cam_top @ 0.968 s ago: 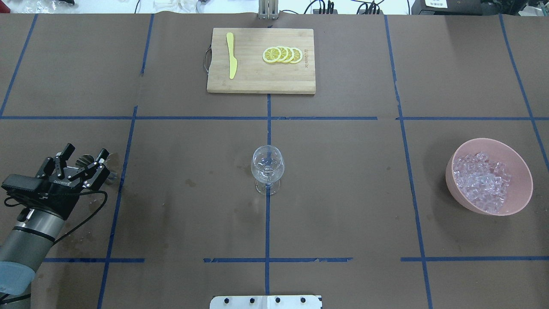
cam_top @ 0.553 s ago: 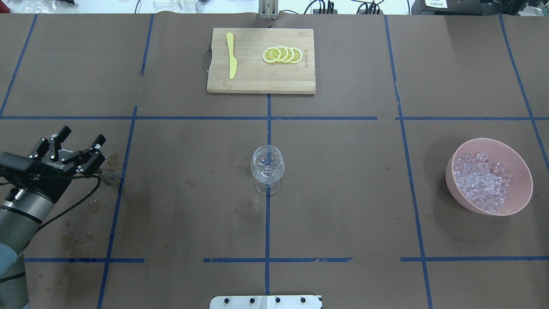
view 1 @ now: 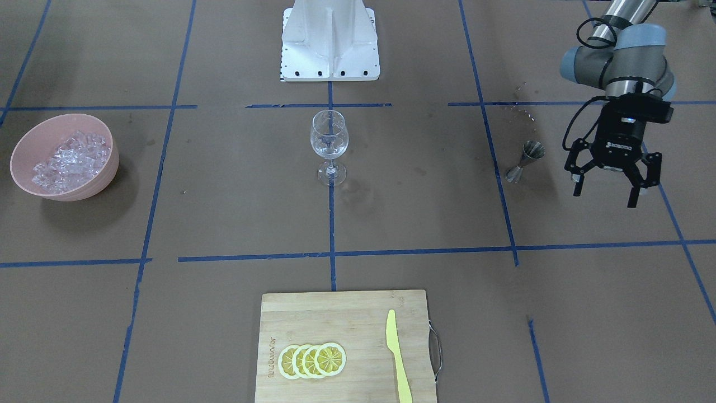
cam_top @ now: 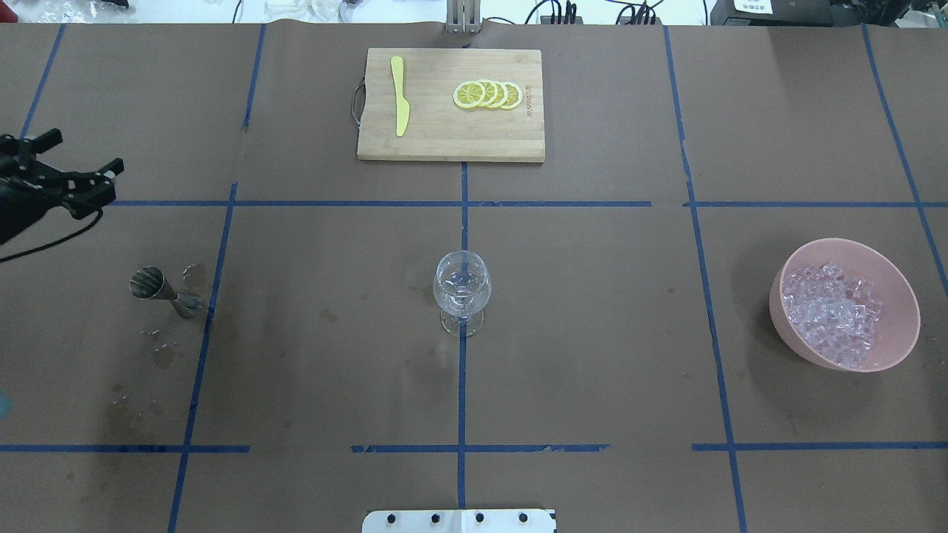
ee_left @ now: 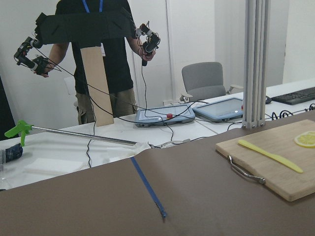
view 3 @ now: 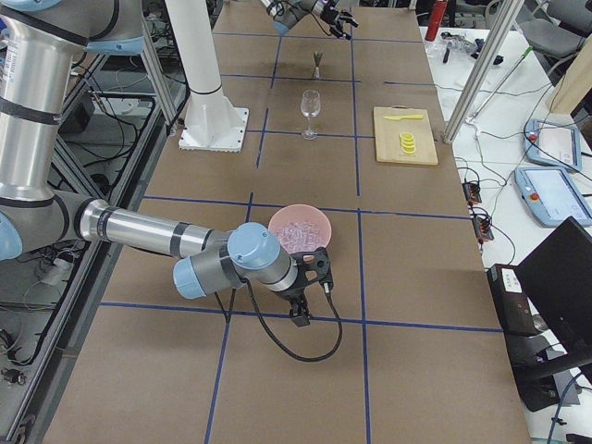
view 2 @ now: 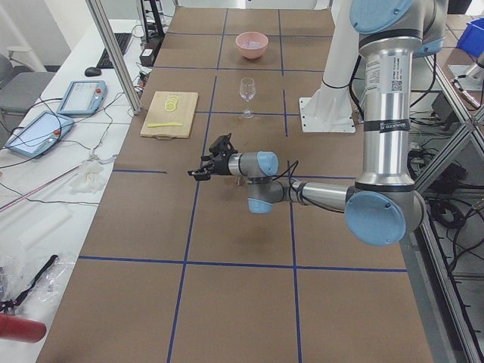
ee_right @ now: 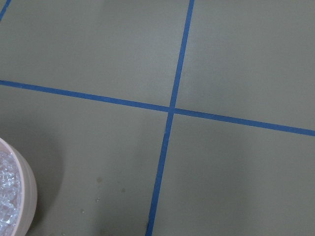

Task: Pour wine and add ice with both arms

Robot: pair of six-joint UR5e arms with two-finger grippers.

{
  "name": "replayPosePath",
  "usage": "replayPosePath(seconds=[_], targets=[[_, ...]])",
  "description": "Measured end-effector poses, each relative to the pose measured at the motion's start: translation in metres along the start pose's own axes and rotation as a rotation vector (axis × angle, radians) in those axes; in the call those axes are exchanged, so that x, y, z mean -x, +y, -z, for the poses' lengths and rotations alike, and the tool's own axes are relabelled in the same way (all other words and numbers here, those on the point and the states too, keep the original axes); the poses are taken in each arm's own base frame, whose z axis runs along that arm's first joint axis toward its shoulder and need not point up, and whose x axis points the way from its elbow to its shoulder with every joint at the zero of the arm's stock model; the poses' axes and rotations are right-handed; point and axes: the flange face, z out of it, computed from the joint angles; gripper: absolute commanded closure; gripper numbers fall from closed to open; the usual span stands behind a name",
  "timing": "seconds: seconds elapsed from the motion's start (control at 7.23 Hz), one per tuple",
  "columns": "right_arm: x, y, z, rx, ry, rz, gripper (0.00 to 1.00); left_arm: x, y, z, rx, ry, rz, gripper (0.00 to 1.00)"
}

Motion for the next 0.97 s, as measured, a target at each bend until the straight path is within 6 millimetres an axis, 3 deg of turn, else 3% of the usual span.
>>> replayPosePath(seconds=[0.41,0.55,0.69,0.97], targets=[[-0.001,0.002,-0.001,0.003,-0.001,-0.002,0.00,0.117,-0.083,-0.003,0.316,-0.026,-0.111,0.00],[-0.001,0.002,-0.001,0.004,-0.003,-0.003,0.00,0.154,-0.097,0.008,0.409,-0.012,-0.093,0.00],[-0.001,0.003,-0.001,0.004,-0.005,-0.004,0.00,0.189,-0.093,0.022,0.502,0.001,-0.023,0.00],[0.000,0.003,-0.001,0.004,-0.009,-0.004,0.00,0.240,-0.057,0.042,0.758,-0.077,0.183,0.00]])
